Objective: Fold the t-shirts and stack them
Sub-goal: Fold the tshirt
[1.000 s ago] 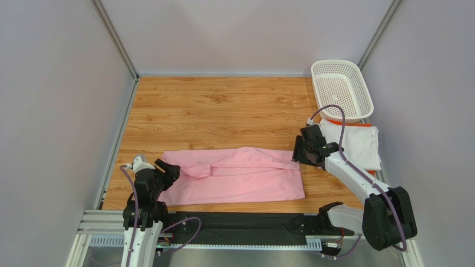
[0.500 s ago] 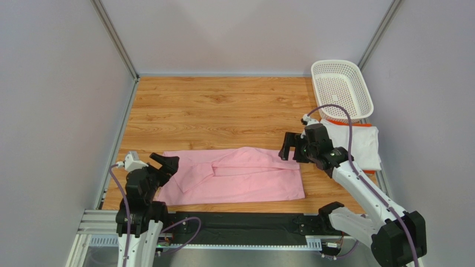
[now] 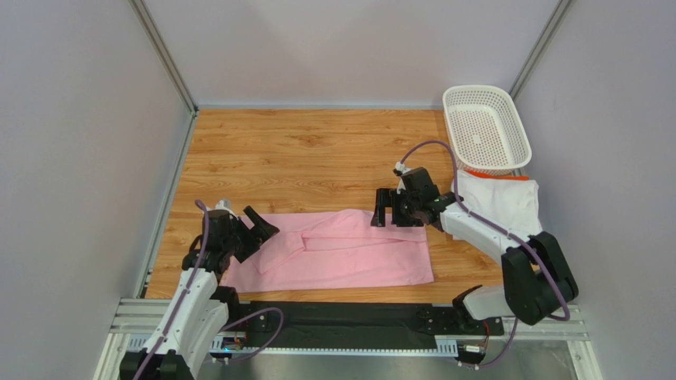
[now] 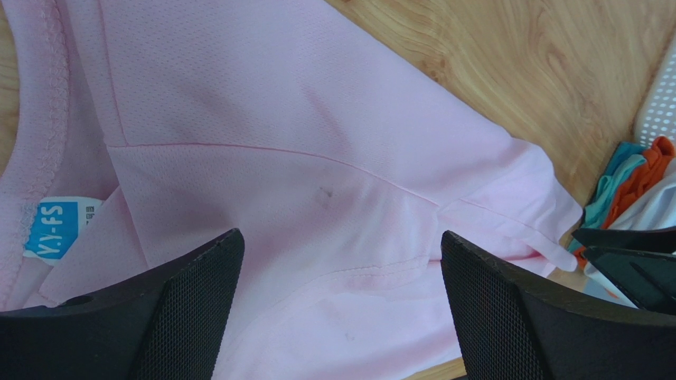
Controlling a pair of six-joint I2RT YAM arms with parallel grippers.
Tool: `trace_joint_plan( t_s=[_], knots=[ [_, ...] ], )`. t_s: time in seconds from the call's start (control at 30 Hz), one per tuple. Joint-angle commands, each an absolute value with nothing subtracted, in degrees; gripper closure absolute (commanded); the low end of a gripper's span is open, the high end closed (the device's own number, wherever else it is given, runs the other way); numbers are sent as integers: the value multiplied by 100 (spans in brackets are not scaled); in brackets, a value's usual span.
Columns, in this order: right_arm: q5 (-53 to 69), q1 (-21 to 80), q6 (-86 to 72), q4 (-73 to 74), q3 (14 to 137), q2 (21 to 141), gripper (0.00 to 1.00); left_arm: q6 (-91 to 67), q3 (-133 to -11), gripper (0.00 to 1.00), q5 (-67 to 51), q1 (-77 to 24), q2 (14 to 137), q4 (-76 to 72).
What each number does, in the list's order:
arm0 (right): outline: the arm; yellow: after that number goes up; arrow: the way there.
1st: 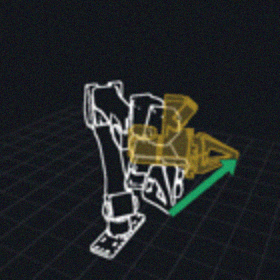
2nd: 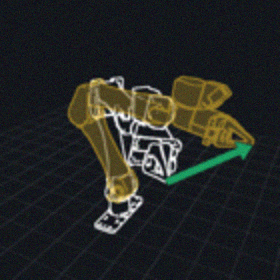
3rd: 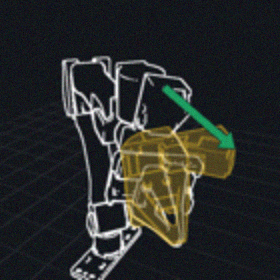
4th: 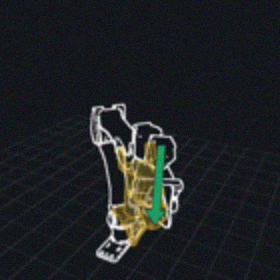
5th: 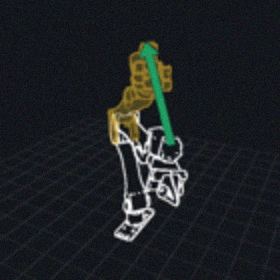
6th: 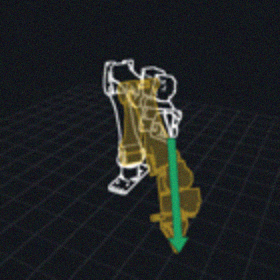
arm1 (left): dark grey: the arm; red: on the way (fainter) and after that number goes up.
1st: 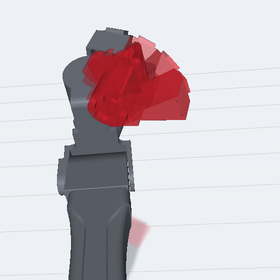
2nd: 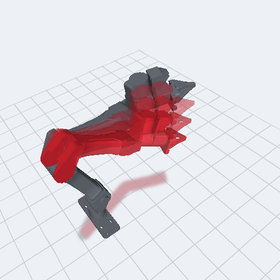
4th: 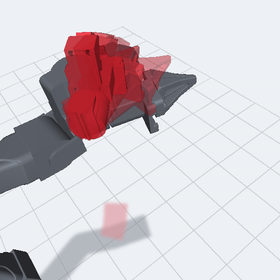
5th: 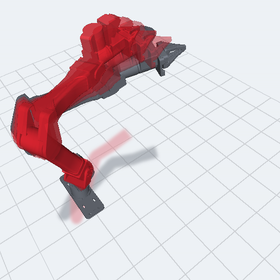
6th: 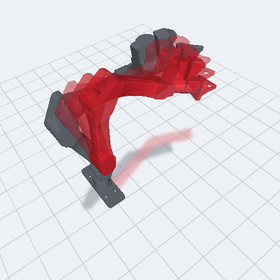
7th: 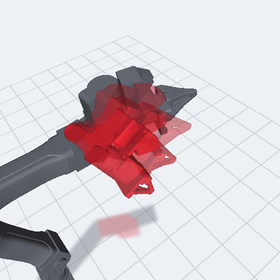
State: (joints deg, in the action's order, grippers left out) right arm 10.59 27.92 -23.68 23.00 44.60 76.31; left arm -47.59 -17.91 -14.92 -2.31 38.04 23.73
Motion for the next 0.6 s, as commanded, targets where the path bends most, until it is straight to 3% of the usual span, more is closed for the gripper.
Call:
trace_joint_plan(
  t_s=[0.0,0.27,0.57],
  knots=[
    [985,2813,-2285,1890,4781,8041,0,-4571,-1688,0,-1495,-264,4146,1626],
    [932,2795,-2478,1696,4352,8464,0,-4465,-1714,0,-792,-255,5587,1371],
    [957,2575,-2575,1837,3587,7718,0,-4289,-2759,0,-605,-202,7028,1706]
  ],
)
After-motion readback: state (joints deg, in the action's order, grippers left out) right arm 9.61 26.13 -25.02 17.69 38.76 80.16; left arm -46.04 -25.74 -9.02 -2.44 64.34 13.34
